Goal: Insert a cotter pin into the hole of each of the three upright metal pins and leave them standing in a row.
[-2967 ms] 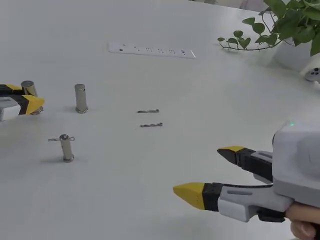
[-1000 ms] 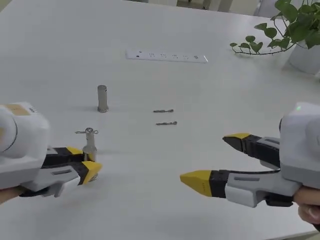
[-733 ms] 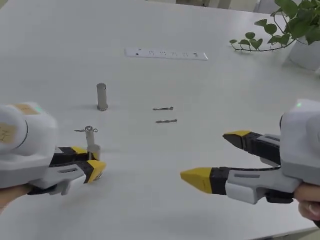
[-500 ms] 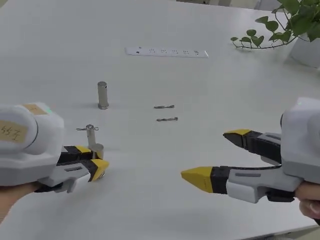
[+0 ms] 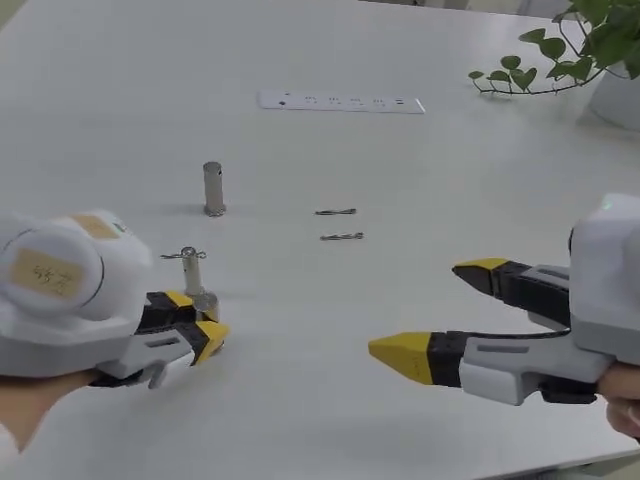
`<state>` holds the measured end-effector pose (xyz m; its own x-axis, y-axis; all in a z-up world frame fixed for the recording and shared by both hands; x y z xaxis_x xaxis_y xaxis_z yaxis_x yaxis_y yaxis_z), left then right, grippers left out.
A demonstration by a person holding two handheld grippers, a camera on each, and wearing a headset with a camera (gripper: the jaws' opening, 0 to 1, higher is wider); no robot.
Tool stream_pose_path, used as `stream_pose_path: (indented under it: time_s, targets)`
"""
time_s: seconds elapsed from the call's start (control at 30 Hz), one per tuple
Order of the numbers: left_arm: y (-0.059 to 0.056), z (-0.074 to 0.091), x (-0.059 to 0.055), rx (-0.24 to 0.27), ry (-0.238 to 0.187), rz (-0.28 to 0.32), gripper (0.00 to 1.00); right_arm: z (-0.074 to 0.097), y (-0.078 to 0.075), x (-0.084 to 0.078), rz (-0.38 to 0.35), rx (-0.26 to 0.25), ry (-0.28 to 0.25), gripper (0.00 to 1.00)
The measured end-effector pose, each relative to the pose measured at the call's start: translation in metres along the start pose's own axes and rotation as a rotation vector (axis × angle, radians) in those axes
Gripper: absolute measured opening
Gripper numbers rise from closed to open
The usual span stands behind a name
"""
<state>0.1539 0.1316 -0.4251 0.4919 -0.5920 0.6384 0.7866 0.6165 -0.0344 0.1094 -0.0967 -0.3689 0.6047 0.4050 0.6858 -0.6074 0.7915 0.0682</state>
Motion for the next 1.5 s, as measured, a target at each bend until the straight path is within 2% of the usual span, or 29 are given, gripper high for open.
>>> stream_pose_path:
  time_s: [0.5,0.6,0.67,0.73,0.8,0.87,0.93,1.03,1.17,1.2,1.23,1.3,1.4,1.47,1.5]
  targets:
    - [-0.002,-0.001,0.000,-0.001,-0.005,0.026,0.10,0.003,0.000,-0.001,-0.006,-0.001,-0.014,0.75]
    - [-0.001,-0.001,0.000,-0.018,-0.005,0.026,0.10,0.003,0.001,-0.002,-0.008,-0.001,-0.013,0.75]
    - [-0.001,-0.001,0.000,-0.023,0.001,0.009,0.10,0.003,0.001,-0.002,-0.009,-0.001,-0.012,0.74]
    - [-0.001,0.000,-0.002,-0.024,0.022,-0.035,0.10,0.003,0.001,-0.001,-0.009,0.000,-0.014,0.74]
    - [-0.001,0.002,-0.001,-0.031,0.012,-0.075,0.11,0.004,0.001,0.001,-0.012,-0.001,-0.023,0.74]
    - [-0.001,0.004,-0.001,-0.055,0.002,-0.086,0.15,0.004,0.000,0.001,-0.011,-0.001,-0.025,0.74]
    - [-0.002,0.007,-0.002,-0.078,-0.001,-0.102,0.22,0.004,0.000,0.002,-0.006,-0.002,-0.022,0.74]
    - [-0.001,0.013,-0.003,-0.094,-0.019,-0.116,0.40,0.004,0.001,0.002,-0.003,0.000,-0.020,0.74]
    - [-0.002,0.021,-0.007,-0.118,-0.029,-0.162,0.53,0.004,0.001,0.001,0.002,0.003,-0.014,0.73]
    - [-0.002,0.024,-0.009,-0.125,-0.025,-0.163,0.60,0.003,0.001,0.001,0.003,0.004,-0.012,0.73]
    - [-0.002,0.026,-0.010,-0.135,-0.026,-0.157,0.65,0.003,0.001,0.001,0.004,0.004,-0.011,0.73]
    - [-0.002,0.030,-0.014,-0.167,-0.029,-0.103,0.75,0.003,0.001,0.001,0.005,0.003,-0.009,0.73]
    - [-0.002,0.036,-0.016,-0.190,-0.075,-0.062,0.88,0.004,0.000,0.001,0.006,0.005,-0.007,0.73]
    - [-0.006,0.041,-0.018,-0.228,-0.100,-0.062,0.90,0.004,-0.001,0.001,0.013,0.005,0.001,0.73]
    - [-0.006,0.042,-0.019,-0.231,-0.109,-0.057,0.90,0.004,-0.001,0.001,0.016,0.005,0.004,0.73]
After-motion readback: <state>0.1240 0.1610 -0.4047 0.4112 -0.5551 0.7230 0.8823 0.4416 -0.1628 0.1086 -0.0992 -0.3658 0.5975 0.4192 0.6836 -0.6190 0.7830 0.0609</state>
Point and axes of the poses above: the centre of the closed fingertips' face, and the gripper's own axes: z roughly backward along the fingers, y roughly to its left, x roughly out of its top, the point moved 7 cm from there along z, roughly backward along the fingers, and after that the axes turned 12 degrees about y, right-handed, at the moved point
